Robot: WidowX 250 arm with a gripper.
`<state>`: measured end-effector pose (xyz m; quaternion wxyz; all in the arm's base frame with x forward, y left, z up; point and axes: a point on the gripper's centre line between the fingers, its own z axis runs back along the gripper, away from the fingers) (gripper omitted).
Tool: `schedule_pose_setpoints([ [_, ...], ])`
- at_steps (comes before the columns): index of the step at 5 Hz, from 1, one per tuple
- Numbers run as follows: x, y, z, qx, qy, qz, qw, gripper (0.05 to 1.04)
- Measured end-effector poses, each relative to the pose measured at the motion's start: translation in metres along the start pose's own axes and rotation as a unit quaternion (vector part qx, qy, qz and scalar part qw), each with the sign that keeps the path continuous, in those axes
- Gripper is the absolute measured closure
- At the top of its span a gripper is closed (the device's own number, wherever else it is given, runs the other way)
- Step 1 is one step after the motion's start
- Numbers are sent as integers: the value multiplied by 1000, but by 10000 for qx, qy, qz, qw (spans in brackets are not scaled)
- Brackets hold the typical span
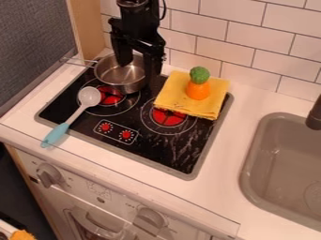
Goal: Put the carrot in the silver pot.
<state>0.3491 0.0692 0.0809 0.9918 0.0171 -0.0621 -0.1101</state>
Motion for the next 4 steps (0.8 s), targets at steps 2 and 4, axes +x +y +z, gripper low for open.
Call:
schedule_pose_setpoints([
  [2, 7, -26, -11, -90, 138, -143, 9998, 83],
  [4, 42, -50, -10, -82, 35, -347, 9994, 83],
])
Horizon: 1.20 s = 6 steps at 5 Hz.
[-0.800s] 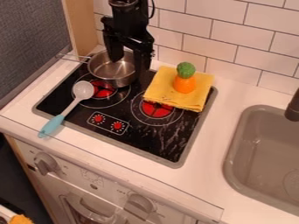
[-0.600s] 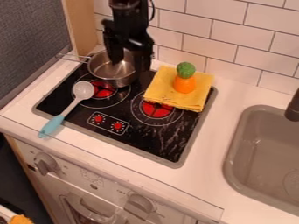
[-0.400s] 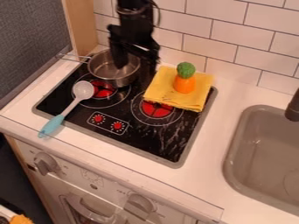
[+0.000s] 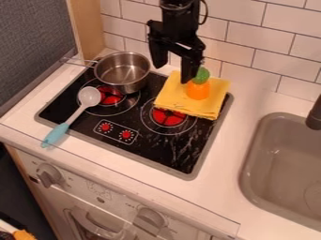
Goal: Put the carrot in the silver pot.
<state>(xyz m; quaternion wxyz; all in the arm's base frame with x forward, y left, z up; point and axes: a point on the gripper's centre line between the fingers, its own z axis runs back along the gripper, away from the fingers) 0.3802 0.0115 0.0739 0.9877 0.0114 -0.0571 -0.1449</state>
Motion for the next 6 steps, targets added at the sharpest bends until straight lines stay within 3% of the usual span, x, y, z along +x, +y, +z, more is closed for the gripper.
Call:
schedule_pose_setpoints([
  [1, 20, -2, -19, -162, 174, 50, 9997, 83],
  [3, 35, -13, -37, -334, 236, 37, 9992, 136],
  [4, 37, -15, -37, -344, 169, 30, 9993, 411],
  [5, 38, -17, -37, -295, 185, -21, 9994, 481],
  [6, 37, -17, -35, -299, 166, -102, 9994, 481],
])
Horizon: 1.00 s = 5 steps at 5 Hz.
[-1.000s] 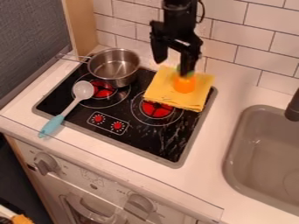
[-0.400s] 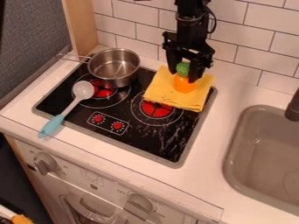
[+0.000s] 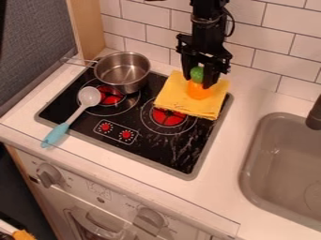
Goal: Put the carrot in the silver pot.
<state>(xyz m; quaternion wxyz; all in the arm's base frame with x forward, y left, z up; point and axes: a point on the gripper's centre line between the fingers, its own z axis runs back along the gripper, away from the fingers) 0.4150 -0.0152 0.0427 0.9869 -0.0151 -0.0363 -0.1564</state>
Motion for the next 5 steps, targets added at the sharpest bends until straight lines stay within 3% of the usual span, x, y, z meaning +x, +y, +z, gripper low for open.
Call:
schedule_pose_setpoints([
  [1, -3, 6, 27, -24, -258, 9, 9997, 481],
  [2, -15, 44, 49, 47, -488, 399, 9980, 481],
  [5, -72, 123, 42, 562, 21, 1176, 9915, 482],
])
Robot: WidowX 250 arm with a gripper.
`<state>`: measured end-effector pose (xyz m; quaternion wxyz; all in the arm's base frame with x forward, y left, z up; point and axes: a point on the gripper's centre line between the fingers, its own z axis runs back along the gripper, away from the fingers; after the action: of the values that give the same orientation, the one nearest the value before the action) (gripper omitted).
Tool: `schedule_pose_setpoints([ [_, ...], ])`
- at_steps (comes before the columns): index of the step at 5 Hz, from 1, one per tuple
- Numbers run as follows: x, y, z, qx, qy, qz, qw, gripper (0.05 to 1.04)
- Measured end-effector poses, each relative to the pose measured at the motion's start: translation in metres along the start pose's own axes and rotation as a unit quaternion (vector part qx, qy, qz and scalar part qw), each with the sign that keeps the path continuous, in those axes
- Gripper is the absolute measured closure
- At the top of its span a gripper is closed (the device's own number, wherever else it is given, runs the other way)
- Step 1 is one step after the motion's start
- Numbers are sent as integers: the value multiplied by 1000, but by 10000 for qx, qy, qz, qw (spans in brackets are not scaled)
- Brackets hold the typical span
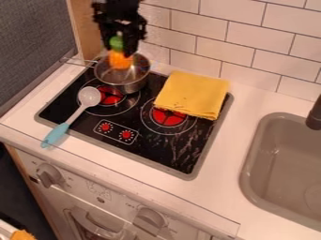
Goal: Put the carrot in the silver pot.
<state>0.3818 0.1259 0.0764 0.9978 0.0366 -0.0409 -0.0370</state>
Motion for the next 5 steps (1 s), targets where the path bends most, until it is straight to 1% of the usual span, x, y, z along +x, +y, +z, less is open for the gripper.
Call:
schedule_pose_setpoints([
  [1, -3, 1, -17, 1, 205, 0, 9998, 482],
  [2, -2, 1, -35, -64, 410, 1, 9991, 482],
  [3, 0, 1, -38, -101, 396, 44, 9992, 482],
  [4, 3, -1, -38, -158, 350, 42, 9993, 397],
  [5, 4, -3, -37, -246, 342, 15, 9991, 125],
])
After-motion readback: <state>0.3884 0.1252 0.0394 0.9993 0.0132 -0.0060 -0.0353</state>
